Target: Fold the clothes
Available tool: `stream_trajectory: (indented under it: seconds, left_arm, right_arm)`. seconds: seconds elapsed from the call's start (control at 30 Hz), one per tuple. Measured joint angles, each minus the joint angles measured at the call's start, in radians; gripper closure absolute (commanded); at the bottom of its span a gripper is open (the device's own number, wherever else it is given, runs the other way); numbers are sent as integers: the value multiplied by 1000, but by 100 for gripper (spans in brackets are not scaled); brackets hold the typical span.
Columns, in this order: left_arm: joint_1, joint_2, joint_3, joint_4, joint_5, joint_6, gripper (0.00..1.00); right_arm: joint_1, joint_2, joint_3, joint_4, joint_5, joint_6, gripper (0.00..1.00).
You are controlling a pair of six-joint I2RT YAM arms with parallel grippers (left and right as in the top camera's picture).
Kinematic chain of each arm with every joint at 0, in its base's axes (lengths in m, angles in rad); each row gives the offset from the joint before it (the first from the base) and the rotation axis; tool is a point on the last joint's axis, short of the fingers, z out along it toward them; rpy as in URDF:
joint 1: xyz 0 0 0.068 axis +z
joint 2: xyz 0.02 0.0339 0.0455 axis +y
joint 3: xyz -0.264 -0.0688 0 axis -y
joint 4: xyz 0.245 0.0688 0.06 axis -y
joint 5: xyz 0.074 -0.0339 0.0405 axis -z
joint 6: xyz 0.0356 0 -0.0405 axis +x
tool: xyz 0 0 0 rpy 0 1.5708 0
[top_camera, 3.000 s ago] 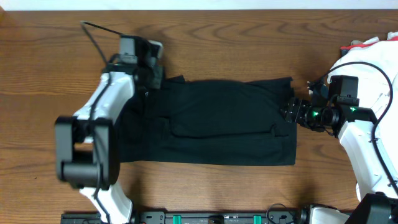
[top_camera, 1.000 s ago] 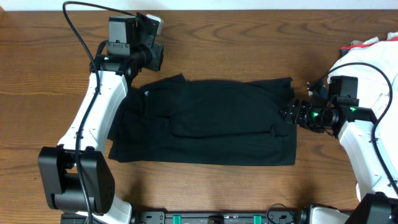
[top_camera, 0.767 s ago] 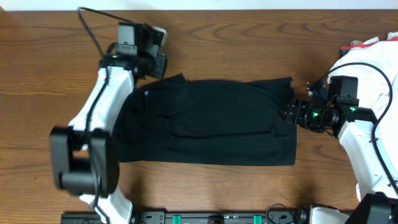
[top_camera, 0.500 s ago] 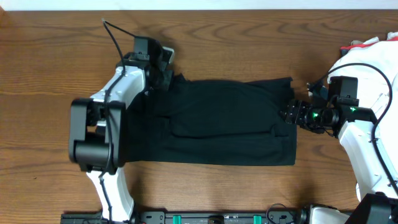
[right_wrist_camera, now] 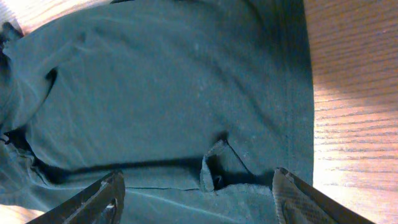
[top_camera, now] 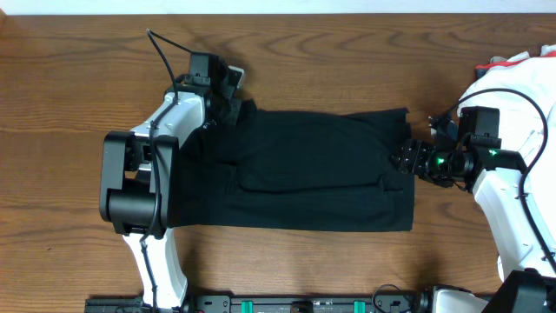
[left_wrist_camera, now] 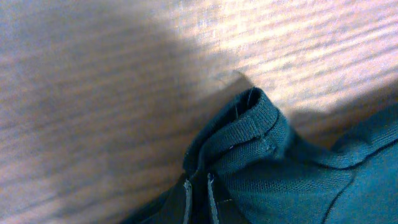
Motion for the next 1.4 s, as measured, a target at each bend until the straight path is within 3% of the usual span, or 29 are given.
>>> stream_trajectory:
  seconds: [0.5, 1.07, 1.23, 1.4]
  left_arm:
    - [0, -147, 103, -19, 1, 7, 94]
    - [-93, -222, 105, -543, 0, 7, 92]
    - [-140, -222, 105, -578, 0, 14, 72]
    - [-161, -222, 105, -595, -17, 13, 62]
  right_arm:
    - [0, 0, 0, 0, 0, 0, 25]
    - [0, 0, 0, 15, 0, 0, 25]
    - [0, 0, 0, 15, 0, 0, 23]
    - [0, 0, 0, 15, 0, 0, 23]
